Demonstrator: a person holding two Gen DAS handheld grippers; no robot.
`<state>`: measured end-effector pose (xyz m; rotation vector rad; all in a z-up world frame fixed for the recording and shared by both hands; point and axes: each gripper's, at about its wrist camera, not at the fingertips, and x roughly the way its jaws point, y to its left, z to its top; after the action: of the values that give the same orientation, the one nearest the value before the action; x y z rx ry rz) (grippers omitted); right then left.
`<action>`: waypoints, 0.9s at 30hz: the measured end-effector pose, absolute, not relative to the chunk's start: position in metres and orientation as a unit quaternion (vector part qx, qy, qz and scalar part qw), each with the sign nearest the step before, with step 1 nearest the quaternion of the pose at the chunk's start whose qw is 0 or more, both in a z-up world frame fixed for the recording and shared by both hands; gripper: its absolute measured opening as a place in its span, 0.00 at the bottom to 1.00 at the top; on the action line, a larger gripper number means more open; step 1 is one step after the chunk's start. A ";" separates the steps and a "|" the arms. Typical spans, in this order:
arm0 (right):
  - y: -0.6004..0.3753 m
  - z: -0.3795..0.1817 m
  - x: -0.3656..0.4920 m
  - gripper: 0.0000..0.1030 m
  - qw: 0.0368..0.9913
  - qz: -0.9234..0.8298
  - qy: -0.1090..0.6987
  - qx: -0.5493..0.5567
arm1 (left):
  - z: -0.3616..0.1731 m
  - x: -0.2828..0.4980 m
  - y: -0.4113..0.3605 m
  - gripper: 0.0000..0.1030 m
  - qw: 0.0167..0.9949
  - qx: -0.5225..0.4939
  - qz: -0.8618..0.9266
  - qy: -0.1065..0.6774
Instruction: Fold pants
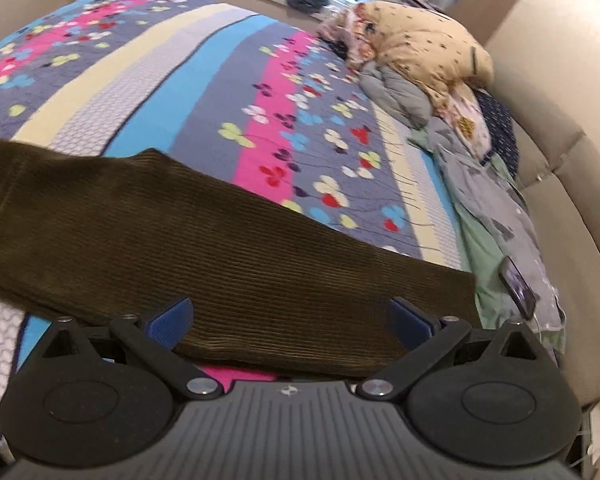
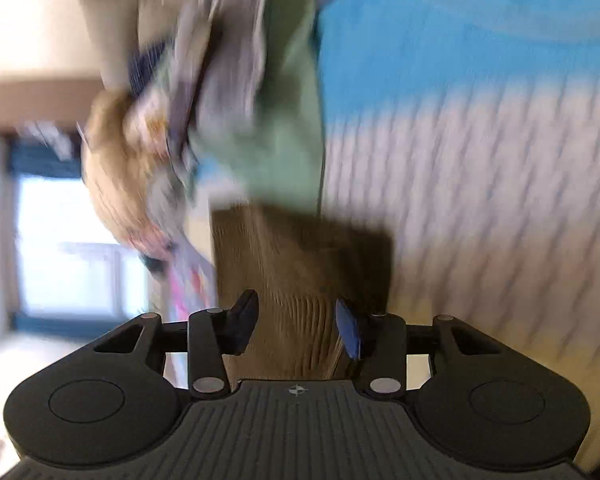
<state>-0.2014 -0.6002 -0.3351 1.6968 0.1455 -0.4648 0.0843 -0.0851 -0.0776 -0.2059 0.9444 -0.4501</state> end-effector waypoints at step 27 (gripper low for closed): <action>-0.539 -0.251 -0.151 0.86 0.739 -0.375 0.173 0.532 | -0.208 0.129 -0.198 1.00 0.820 -0.043 -0.182 0.541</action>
<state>-0.1509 -0.5388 -0.2509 1.1681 0.3790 -0.8219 0.1288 -0.1975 -0.2079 -0.0920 1.1511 -0.3879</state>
